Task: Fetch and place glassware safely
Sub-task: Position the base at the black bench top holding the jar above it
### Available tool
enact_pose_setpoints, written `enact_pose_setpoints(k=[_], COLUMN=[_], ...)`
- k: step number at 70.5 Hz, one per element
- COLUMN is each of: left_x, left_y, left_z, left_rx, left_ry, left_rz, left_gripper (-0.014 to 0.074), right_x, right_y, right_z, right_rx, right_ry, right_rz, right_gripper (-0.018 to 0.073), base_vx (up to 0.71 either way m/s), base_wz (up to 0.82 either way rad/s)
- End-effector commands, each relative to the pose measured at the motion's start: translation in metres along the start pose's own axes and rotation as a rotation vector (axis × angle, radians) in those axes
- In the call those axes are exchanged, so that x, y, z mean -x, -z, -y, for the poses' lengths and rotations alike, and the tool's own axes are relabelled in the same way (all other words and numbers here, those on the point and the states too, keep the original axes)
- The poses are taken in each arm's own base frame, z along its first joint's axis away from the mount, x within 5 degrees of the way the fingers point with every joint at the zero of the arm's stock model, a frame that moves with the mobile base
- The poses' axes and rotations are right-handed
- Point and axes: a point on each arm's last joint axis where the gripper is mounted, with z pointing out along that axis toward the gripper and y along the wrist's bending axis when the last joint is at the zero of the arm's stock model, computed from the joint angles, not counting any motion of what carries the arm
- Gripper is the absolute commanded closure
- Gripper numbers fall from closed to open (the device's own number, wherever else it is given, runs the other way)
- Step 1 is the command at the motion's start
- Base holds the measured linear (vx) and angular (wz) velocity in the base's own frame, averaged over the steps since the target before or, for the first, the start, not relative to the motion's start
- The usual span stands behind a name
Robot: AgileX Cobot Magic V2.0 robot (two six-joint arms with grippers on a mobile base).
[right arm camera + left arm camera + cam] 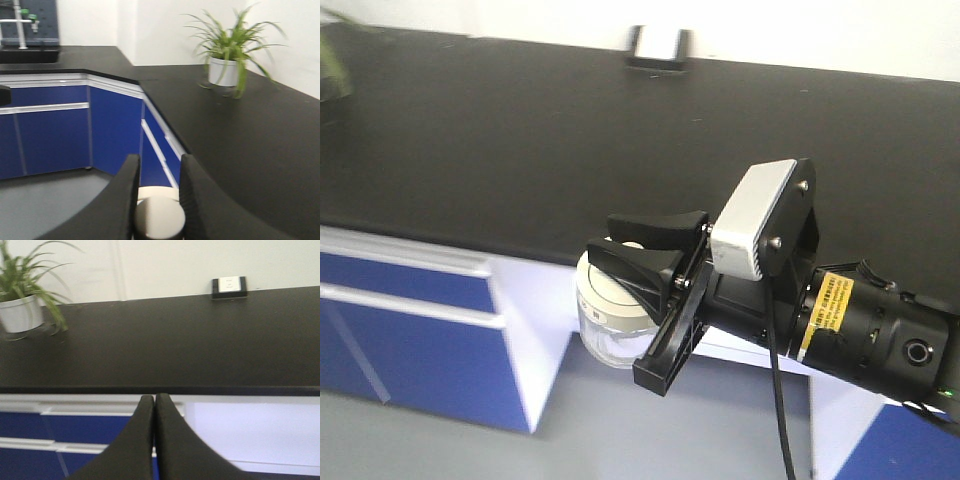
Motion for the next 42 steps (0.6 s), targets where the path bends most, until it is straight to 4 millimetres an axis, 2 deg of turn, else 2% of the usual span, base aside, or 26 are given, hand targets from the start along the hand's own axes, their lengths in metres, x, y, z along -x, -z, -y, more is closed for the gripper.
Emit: enact_pose_setpoints(k=[1,21,42], left_x=[0.0137,0.0137,0.0137], left_y=[0.0014,0.0014,0.0014], left_z=[0.0000,0.0000,0.0000], left_rx=[-0.006,-0.006,-0.006], left_ry=[0.009,0.009,0.009], left_rz=[0.084,0.084,0.084], left_gripper=[0.0603,0.0603,0.0603], right_x=[0.0249,0.0249,0.0249], right_y=[0.0040,0.0040,0.0040], right_z=[-0.0016,-0.0016,-0.0016], right_rx=[0.022,0.022,0.022], right_ry=[-0.003,-0.003,-0.003], right_rz=[0.135,0.135,0.135], right_gripper=[0.0563,0.0563,0.0563], base_vx=[0.21,0.23,0.24], base_wz=[-0.49,-0.38,-0.20])
